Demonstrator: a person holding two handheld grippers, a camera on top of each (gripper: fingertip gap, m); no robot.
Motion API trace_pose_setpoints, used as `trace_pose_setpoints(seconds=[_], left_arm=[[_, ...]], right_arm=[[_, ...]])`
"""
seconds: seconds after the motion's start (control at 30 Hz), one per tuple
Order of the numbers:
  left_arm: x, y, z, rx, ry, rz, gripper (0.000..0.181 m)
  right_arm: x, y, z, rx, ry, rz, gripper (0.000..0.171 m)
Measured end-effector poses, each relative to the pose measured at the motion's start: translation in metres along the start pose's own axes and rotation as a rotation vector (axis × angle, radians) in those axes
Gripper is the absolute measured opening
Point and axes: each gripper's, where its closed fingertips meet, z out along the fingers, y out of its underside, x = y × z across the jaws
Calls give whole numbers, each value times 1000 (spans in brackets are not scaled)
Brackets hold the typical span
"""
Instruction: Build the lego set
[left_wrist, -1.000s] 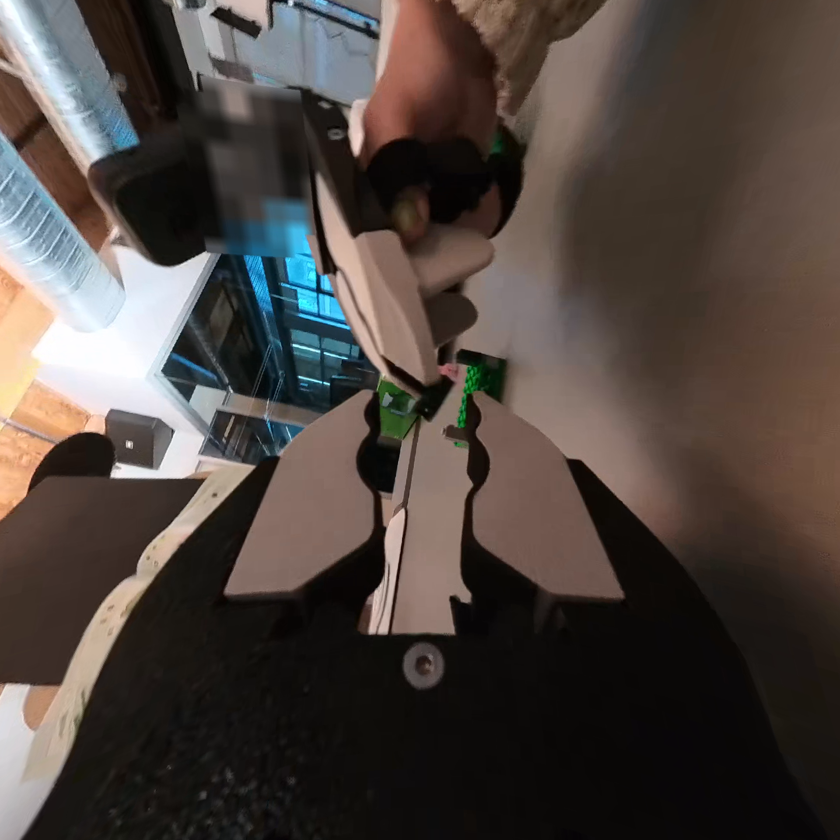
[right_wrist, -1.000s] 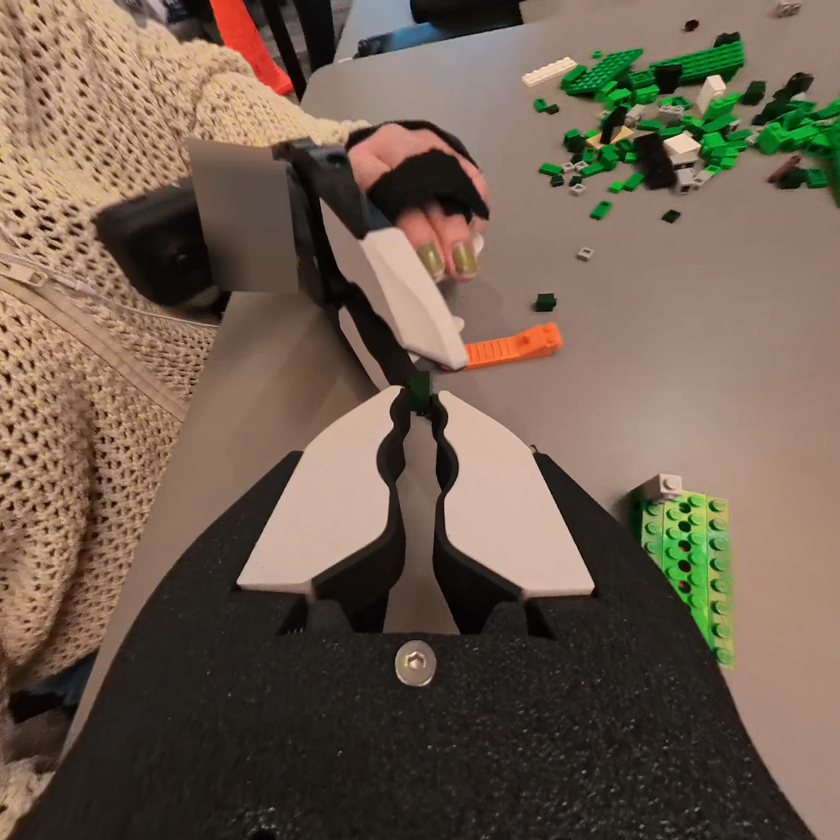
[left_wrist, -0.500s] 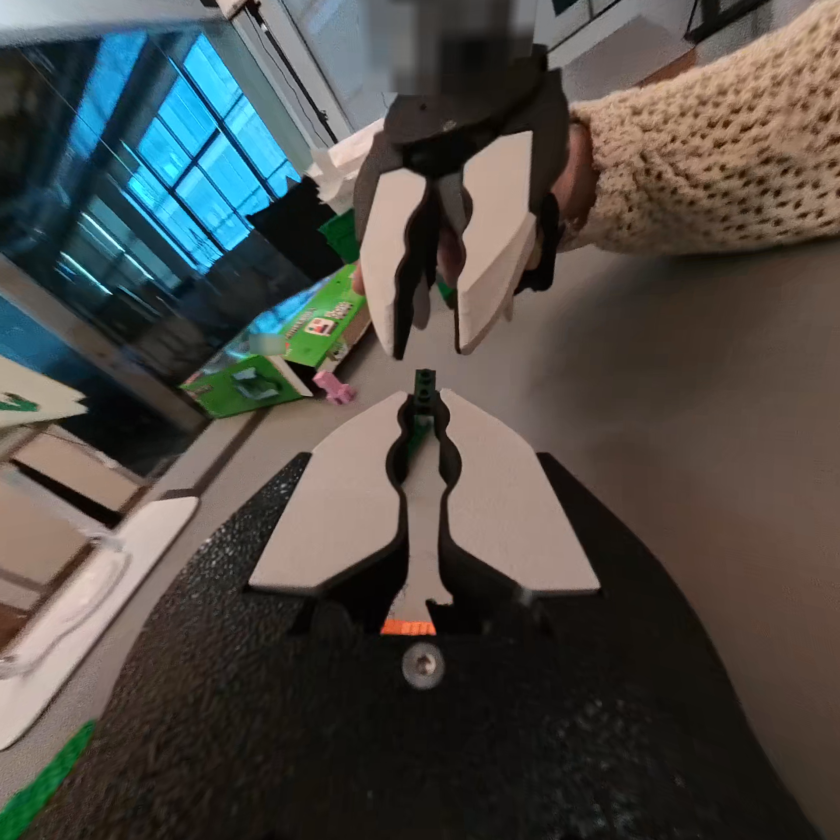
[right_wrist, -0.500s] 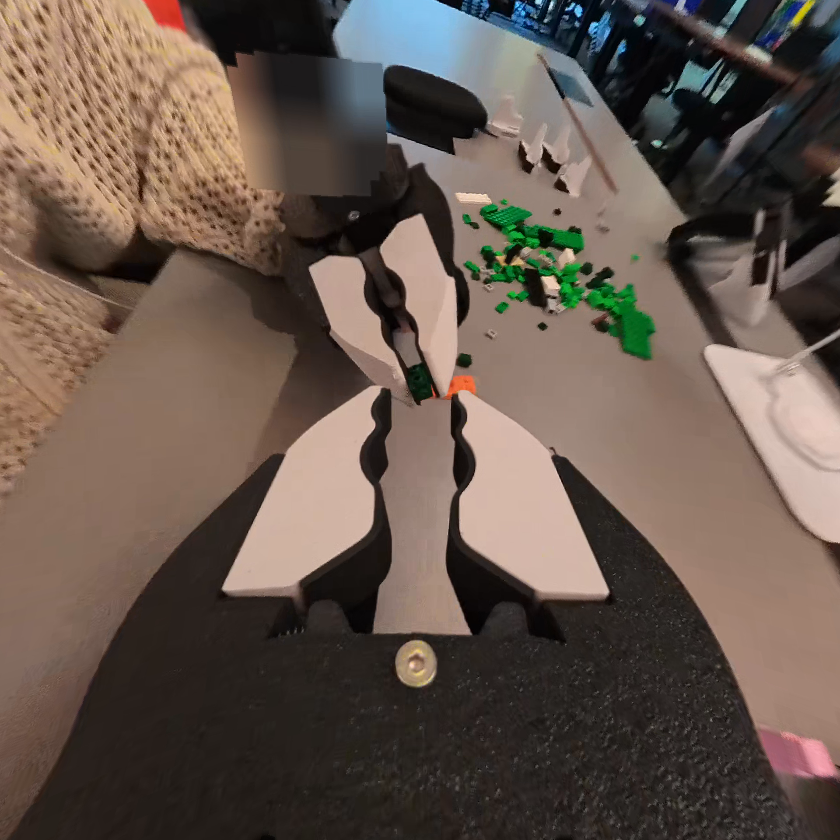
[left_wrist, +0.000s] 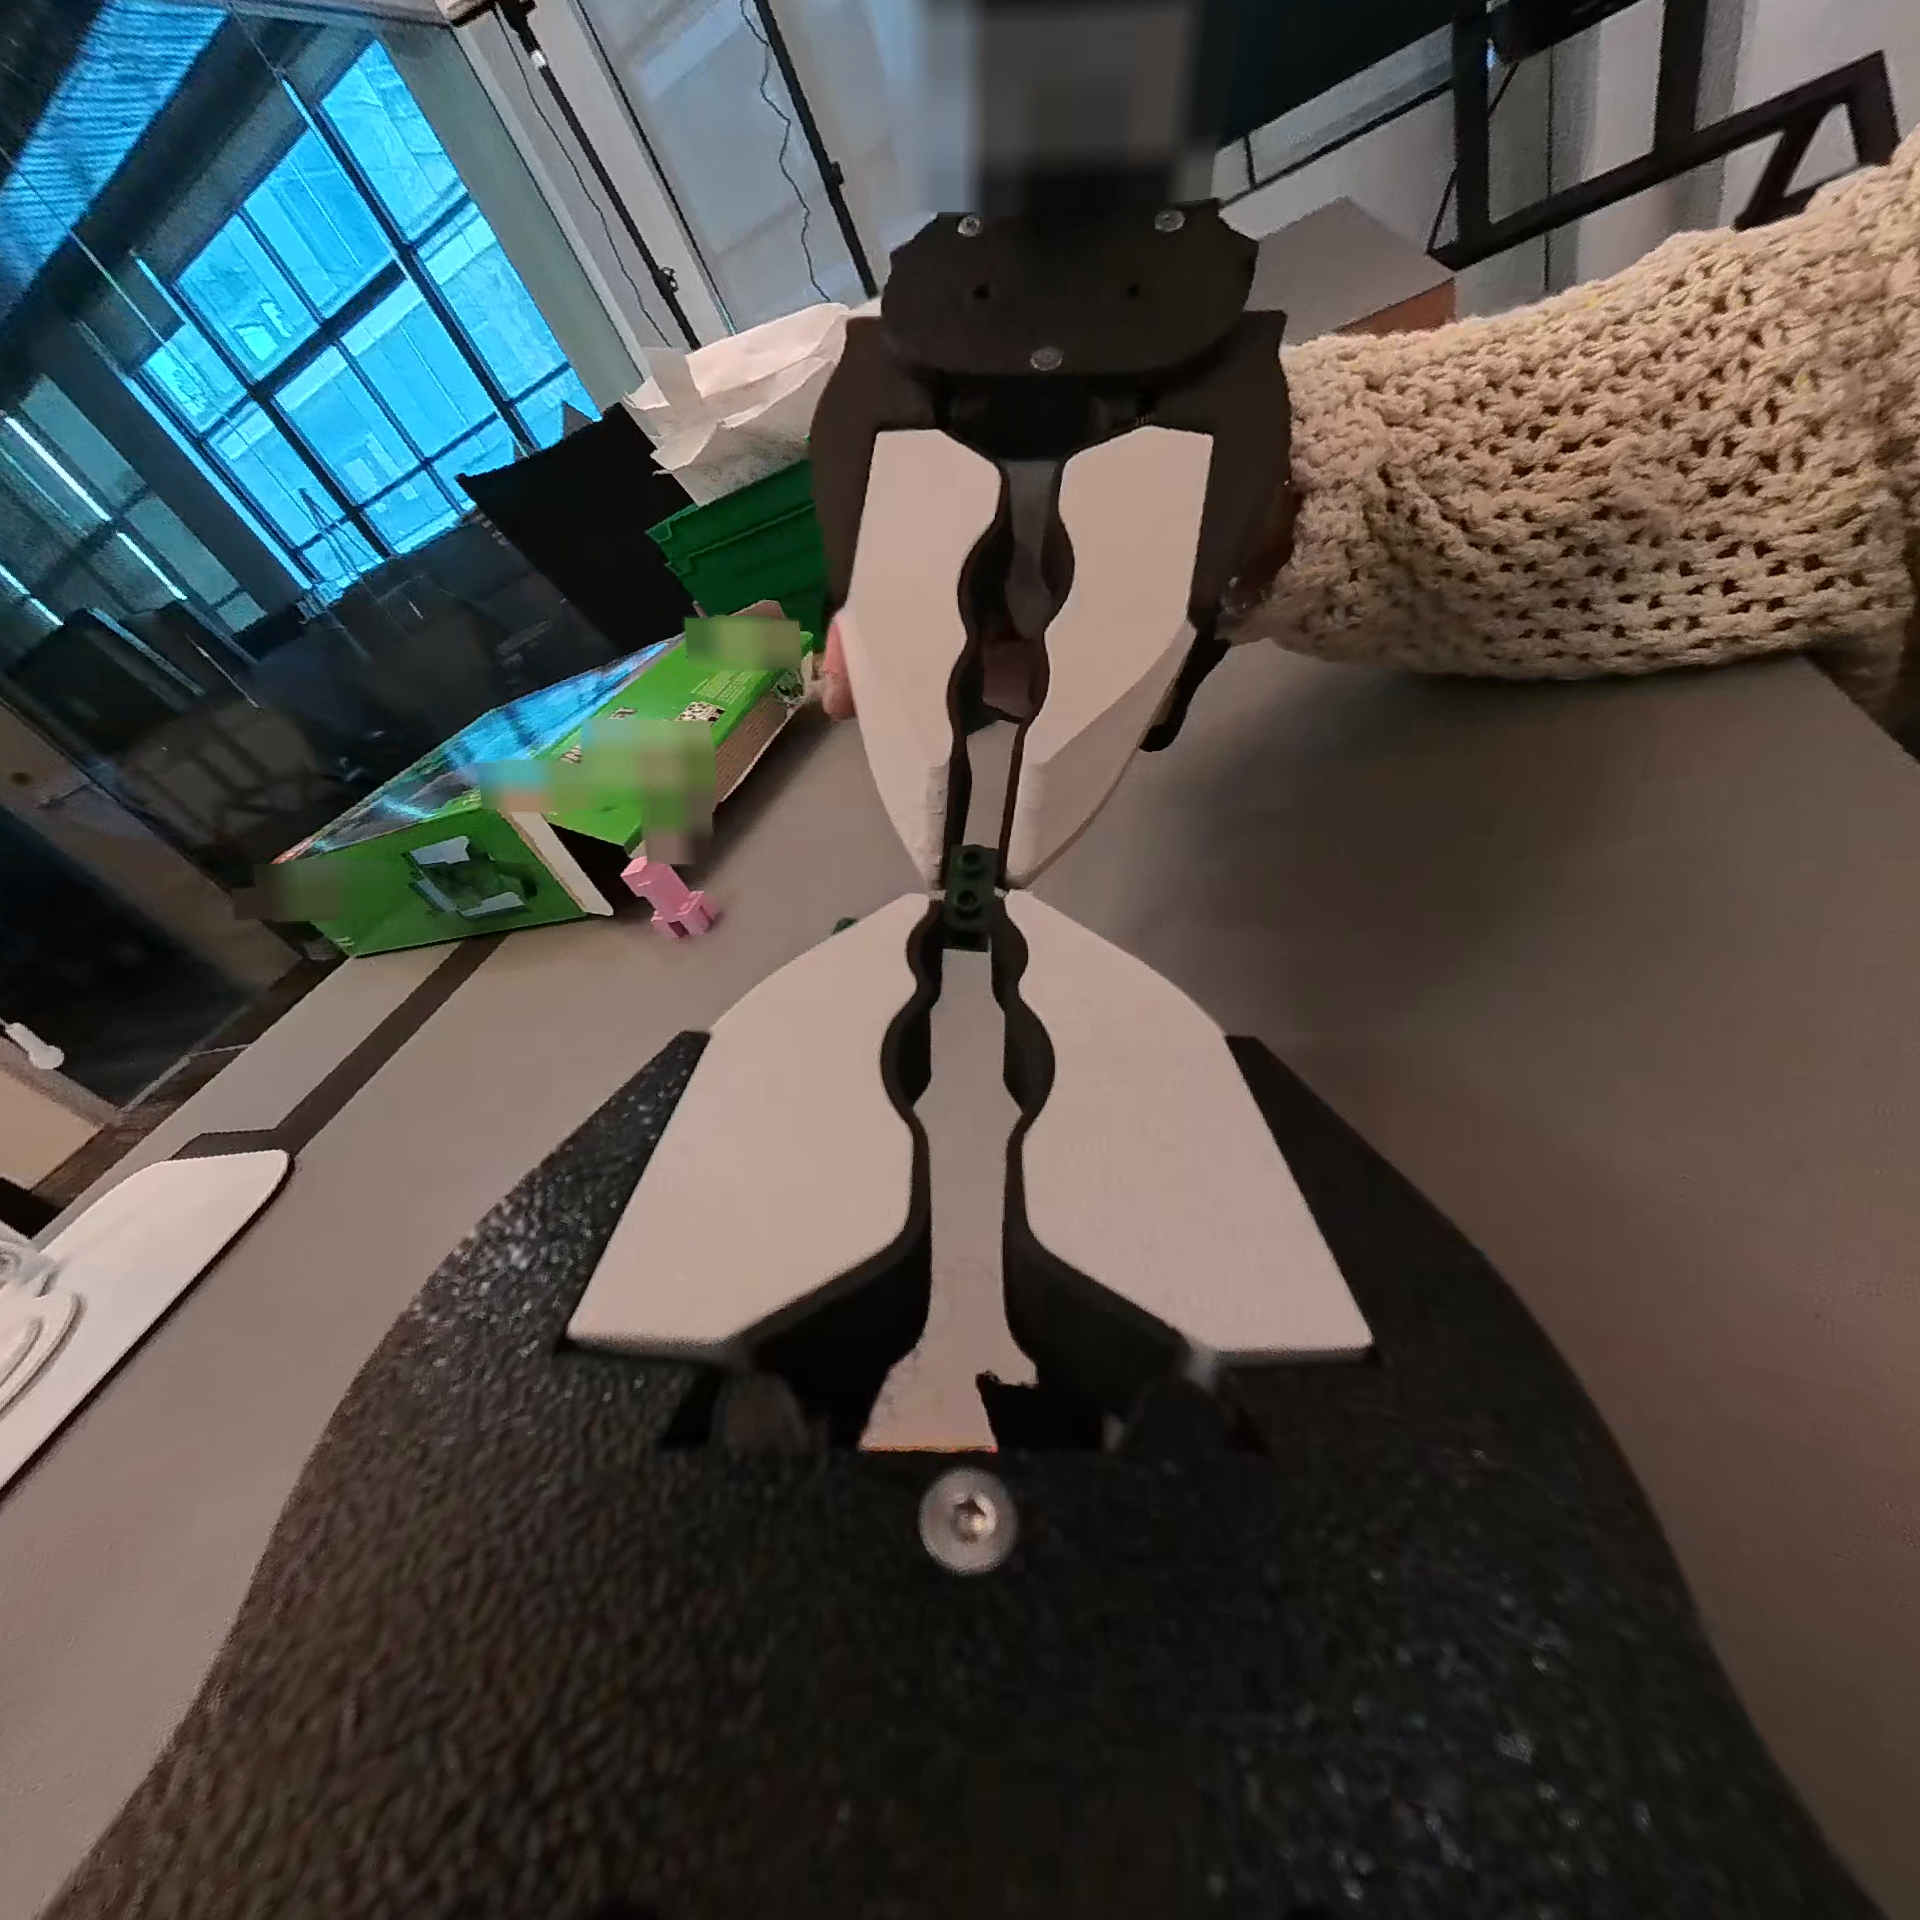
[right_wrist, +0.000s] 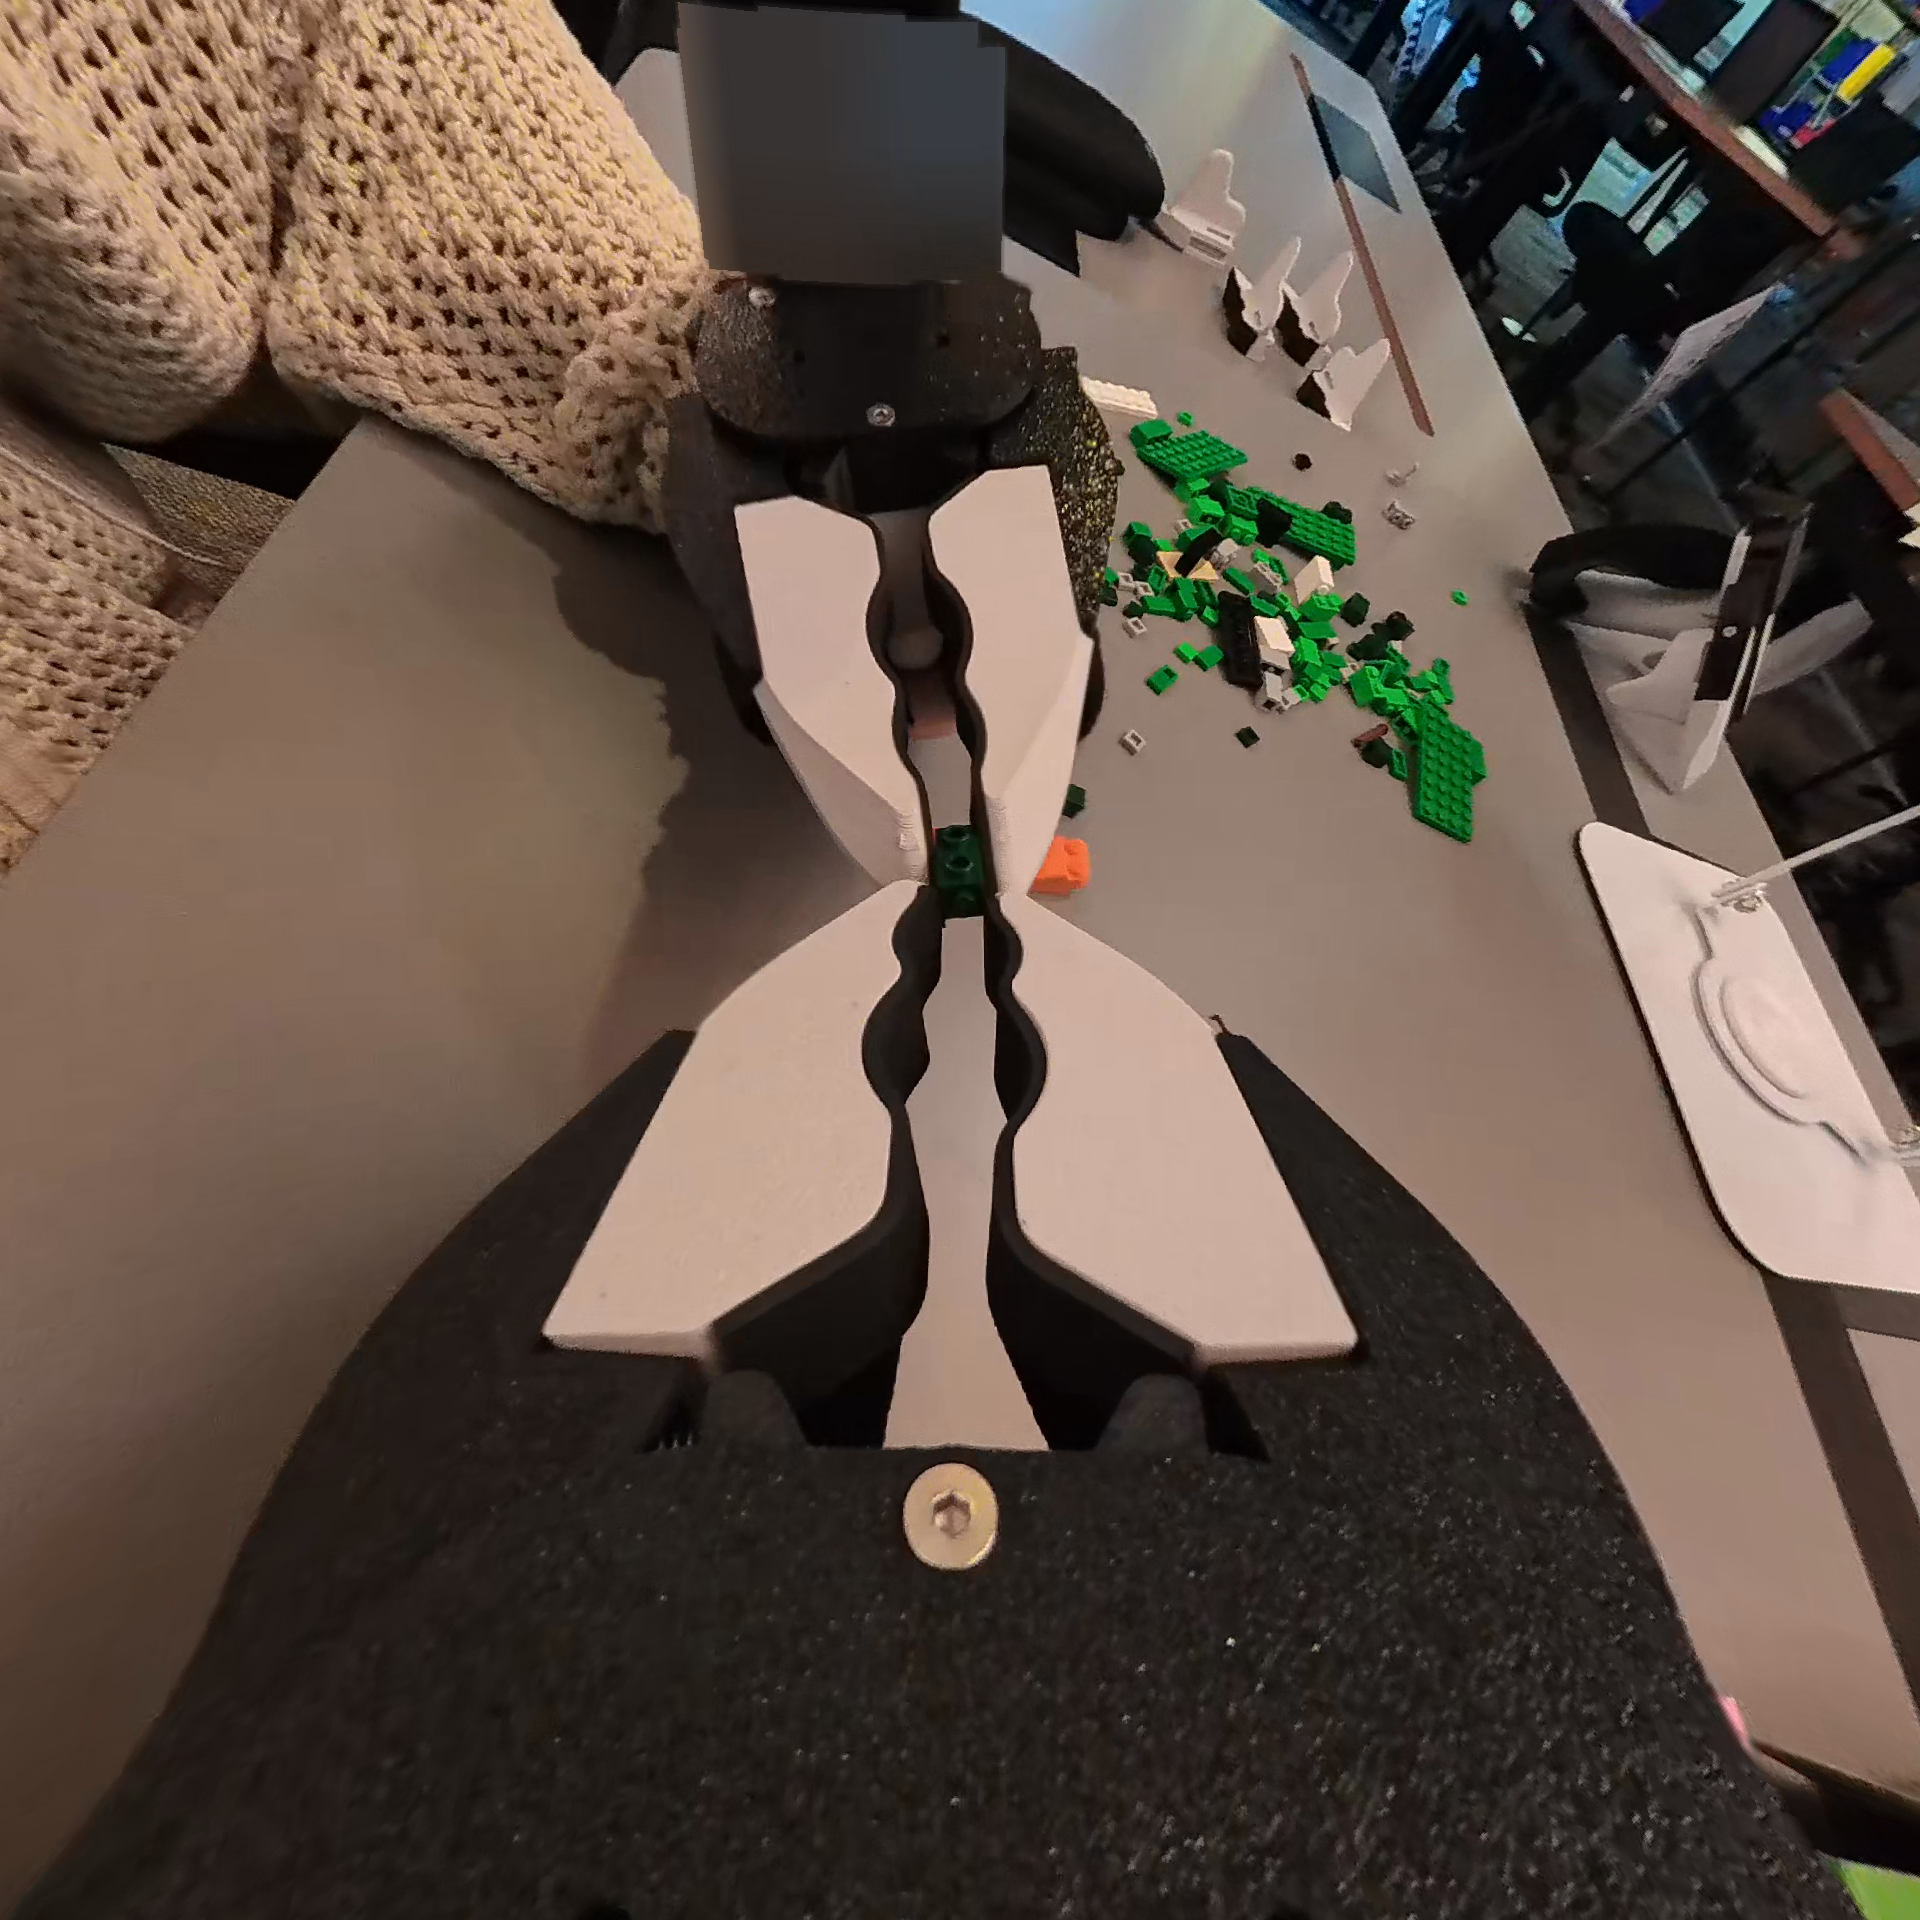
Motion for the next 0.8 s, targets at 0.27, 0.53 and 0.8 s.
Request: trace_pose_setpoints(seconds=[0.27,0.53,0.8], left_arm=[[-34,16,-5,-93,-218,1,25],[-40,32,-8,-204,-240,-220,42],[-45,35,-13,-206,-255,-241,42]], right_arm=[[71,28,-18,111,278,196,7],[112,123,-17,-294,383,414,7],[85,139,-22,-384,248,444,7]])
